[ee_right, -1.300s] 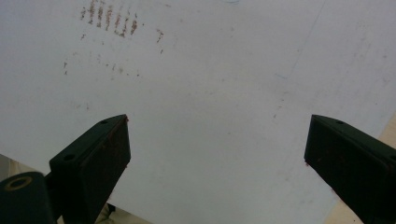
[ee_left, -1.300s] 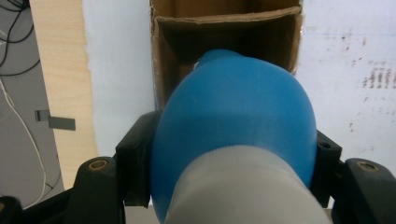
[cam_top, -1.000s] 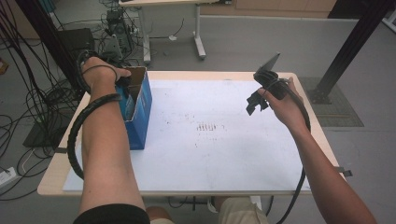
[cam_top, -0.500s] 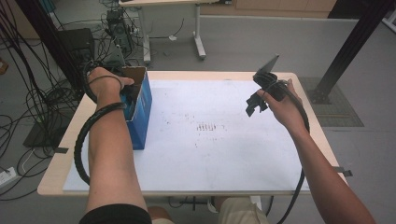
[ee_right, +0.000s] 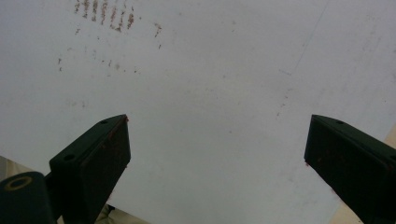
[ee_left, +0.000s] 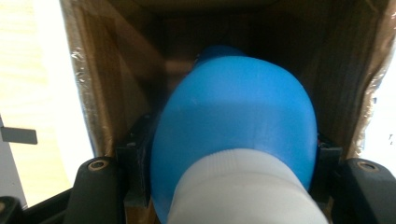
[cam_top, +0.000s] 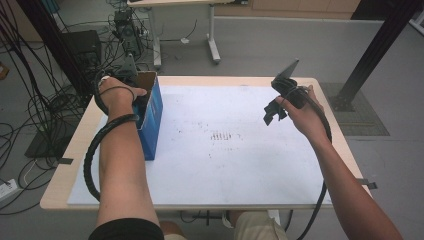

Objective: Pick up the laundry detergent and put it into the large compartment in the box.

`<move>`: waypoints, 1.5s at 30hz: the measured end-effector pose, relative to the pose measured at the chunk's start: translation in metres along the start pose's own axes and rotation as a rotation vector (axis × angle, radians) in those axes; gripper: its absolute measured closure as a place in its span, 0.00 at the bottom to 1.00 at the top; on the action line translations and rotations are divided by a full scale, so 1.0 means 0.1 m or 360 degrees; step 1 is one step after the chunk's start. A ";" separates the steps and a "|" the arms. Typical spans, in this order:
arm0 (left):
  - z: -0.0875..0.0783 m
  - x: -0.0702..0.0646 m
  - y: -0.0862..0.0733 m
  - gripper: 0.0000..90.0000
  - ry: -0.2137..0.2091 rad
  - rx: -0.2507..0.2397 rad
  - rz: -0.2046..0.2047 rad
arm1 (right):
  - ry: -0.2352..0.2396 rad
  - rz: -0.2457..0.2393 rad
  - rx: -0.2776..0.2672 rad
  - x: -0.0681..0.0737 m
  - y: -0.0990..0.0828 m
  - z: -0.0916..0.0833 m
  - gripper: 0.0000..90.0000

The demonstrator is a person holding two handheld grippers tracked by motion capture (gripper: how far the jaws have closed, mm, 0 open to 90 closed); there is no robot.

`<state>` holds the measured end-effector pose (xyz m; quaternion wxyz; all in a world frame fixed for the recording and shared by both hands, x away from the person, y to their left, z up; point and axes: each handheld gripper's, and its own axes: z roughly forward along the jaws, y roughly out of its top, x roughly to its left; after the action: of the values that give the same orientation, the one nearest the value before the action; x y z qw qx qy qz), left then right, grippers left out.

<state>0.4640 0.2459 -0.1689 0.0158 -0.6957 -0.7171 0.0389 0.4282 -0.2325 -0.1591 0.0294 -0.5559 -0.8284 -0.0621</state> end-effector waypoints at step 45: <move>0.05 -0.05 -0.01 0.40 0.0016 -0.0028 0.0011 | -0.0009 0.0007 0.0001 0.00 -0.02 0.00 0.08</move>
<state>0.4624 0.2408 -0.1740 0.0130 -0.6986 -0.7148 0.0290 0.4267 -0.2334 -0.1591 0.0274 -0.5578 -0.8273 -0.0603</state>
